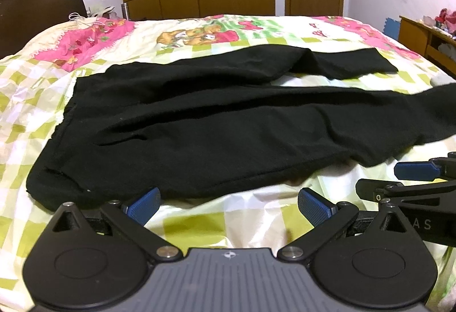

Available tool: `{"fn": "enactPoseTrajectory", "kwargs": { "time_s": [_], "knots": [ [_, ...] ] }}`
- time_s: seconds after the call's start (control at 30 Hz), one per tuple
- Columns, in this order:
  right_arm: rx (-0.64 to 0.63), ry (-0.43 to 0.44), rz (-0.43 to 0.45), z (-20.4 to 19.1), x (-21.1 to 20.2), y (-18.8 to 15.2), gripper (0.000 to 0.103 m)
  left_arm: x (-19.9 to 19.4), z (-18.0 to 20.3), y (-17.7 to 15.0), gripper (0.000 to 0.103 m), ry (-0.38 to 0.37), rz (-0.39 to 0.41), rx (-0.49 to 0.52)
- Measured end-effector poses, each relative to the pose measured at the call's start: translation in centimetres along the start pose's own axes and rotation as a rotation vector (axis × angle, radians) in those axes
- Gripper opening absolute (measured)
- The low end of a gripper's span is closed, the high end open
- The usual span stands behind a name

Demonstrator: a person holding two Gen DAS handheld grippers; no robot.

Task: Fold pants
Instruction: 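Grasp the waistband of the black pants with the left and right grippers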

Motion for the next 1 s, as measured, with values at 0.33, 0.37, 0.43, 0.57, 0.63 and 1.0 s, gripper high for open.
{"fn": "enactPoseTrajectory", "kwargs": {
  "time_s": [0.33,0.37,0.43,0.57,0.63,1.0],
  "knots": [
    [-0.050,0.021,0.029,-2.3,0.4,2.0,0.054,0.0,-2.4,0.8,0.103,0.016,-0.005,-0.029],
    [-0.054,0.023,0.028,-2.5,0.4,2.2,0.054,0.0,-2.5,0.8,0.103,0.017,-0.004,-0.027],
    [-0.060,0.030,0.027,-2.9,0.5,2.4,0.054,0.0,-2.9,0.9,0.103,0.020,-0.005,-0.025],
    [-0.081,0.047,0.033,-3.8,0.7,3.1,0.054,-0.3,-4.1,1.3,0.103,0.017,-0.017,-0.024],
    [-0.095,0.071,0.041,-4.6,0.6,3.6,0.053,-0.7,-5.1,1.6,0.103,0.020,-0.022,-0.022],
    [-0.339,0.247,0.114,-14.3,0.9,5.5,0.053,-2.7,-17.6,0.9,0.103,0.229,-0.037,-0.046]
  ]
}}
Point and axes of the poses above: each gripper's, at about its wrist camera, not at the fingertips, and x roughly the way its jaws point, z to its right, y to its top, the point moved 3 cm from there along x, roughly the way its jaws point, and after that the axes turned 15 degrees about -y, right-handed, at the moved point
